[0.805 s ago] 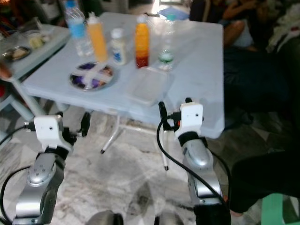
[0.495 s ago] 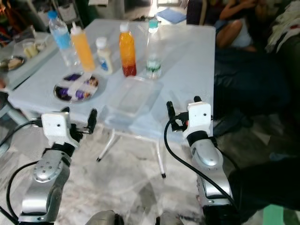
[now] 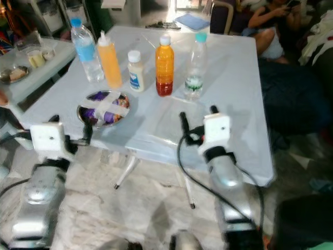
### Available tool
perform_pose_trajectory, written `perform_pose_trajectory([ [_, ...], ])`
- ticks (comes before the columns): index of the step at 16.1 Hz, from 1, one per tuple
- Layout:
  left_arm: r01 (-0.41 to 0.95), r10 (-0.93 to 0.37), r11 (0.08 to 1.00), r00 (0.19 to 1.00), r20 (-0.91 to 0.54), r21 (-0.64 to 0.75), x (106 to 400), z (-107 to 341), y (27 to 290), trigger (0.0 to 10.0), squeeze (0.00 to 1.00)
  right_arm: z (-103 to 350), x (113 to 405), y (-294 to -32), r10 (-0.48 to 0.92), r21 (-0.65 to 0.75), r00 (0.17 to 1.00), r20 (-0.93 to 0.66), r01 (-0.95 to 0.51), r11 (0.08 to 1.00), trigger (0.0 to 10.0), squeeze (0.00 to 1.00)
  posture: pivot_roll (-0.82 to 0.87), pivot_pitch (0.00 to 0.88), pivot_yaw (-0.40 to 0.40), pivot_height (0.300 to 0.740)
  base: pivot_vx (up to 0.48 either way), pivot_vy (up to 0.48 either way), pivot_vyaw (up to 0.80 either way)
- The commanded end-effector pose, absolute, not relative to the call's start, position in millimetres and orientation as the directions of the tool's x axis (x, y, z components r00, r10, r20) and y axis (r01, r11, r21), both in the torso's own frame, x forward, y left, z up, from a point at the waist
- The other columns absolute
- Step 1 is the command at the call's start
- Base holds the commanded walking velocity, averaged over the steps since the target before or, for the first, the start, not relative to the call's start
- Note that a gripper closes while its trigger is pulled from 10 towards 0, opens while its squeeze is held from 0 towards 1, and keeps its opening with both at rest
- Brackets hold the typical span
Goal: Restocking fridge
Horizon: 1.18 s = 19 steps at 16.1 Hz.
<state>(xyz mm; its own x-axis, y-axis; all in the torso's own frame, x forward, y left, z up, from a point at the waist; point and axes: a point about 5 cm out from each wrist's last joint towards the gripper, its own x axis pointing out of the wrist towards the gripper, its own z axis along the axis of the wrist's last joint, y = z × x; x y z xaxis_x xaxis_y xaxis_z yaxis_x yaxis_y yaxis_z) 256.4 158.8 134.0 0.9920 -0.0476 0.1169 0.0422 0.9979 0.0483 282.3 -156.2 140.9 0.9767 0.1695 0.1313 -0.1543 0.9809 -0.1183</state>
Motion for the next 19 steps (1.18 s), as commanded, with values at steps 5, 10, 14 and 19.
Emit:
perform_pose_trajectory([
  [5,0.007,-0.015,0.998,0.991,0.133,0.058,256,141,167,10.0,0.0,152,282,-151,0.161,-0.118,0.971,0.178,-0.141,0.983,10.0,0.0,-0.07,0.089,0.04,0.74,0.0,0.0,-0.75],
  [10,-0.026,0.023,1.0,0.99,0.141,0.016,258,144,167,10.0,0.0,156,277,-157,0.119,-0.103,0.974,0.193,-0.1,0.99,10.0,0.0,-0.08,0.094,0.045,0.74,0.0,0.0,-0.64],
  [14,-0.037,0.037,0.999,0.994,0.1,-0.005,253,134,166,10.0,0.0,152,268,-165,0.079,-0.092,0.981,0.177,-0.063,0.994,10.0,0.0,-0.08,0.097,0.046,0.74,0.0,0.0,0.0],
  [19,-0.014,0.013,1.0,0.998,0.066,0.012,251,126,163,10.0,0.0,139,280,-158,0.099,0.109,0.991,0.088,-0.109,0.988,10.0,0.0,-0.07,0.105,0.054,0.74,0.0,0.0,0.0],
])
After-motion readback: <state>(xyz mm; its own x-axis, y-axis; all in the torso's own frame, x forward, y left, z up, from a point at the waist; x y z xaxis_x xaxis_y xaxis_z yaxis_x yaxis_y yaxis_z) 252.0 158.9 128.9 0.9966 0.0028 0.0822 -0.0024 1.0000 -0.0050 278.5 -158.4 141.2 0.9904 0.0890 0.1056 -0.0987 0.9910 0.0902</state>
